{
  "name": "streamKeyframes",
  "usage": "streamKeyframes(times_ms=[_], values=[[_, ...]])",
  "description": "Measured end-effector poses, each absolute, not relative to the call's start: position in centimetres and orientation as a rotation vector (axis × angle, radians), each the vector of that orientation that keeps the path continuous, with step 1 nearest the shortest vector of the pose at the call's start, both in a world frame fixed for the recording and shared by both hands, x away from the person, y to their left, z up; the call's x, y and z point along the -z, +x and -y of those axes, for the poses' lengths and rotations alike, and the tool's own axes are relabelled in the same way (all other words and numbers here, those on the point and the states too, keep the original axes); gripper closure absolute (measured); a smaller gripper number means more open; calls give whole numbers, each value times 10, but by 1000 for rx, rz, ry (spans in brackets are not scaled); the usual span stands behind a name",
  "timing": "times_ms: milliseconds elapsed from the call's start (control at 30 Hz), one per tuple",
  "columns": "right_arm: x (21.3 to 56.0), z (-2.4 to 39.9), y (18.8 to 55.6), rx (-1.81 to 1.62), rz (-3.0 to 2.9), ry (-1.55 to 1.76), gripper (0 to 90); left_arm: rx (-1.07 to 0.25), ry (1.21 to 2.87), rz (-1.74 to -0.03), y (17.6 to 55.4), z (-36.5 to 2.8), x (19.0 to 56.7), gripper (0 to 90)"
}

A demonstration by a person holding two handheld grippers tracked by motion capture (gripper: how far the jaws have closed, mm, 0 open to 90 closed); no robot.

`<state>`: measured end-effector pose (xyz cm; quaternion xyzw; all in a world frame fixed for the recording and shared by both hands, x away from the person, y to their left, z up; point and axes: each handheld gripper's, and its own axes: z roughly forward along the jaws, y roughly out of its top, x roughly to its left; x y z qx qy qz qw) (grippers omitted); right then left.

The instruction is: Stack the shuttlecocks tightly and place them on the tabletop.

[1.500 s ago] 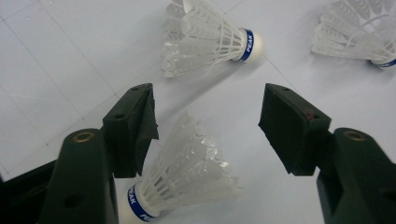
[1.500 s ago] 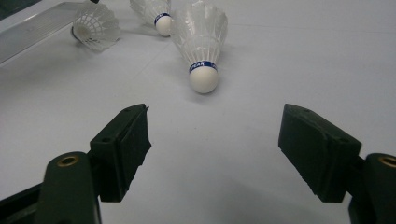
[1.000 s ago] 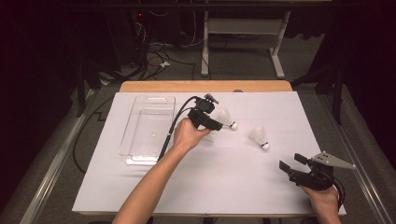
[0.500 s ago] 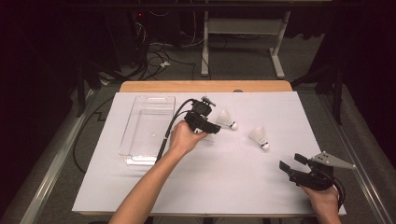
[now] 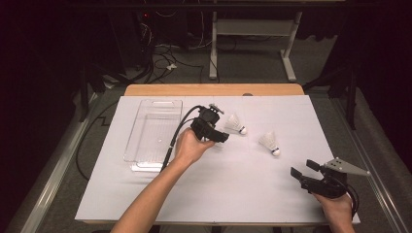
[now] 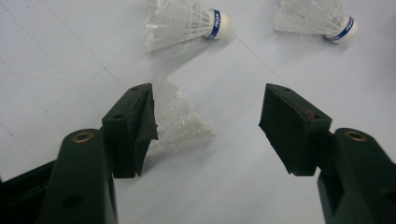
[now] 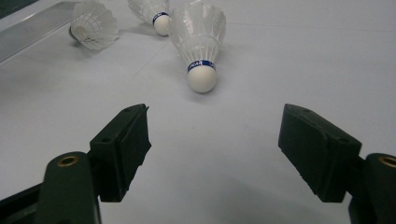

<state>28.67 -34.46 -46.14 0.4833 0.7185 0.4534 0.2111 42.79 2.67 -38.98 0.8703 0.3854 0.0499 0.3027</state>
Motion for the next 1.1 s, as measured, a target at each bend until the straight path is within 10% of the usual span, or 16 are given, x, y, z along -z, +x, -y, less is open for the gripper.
streamKeyframes(times_ms=[1100], values=[[462, 345, 287, -1257, -2000, 1339, 249, -164, 2321, -976, 398, -38, 394, 351]])
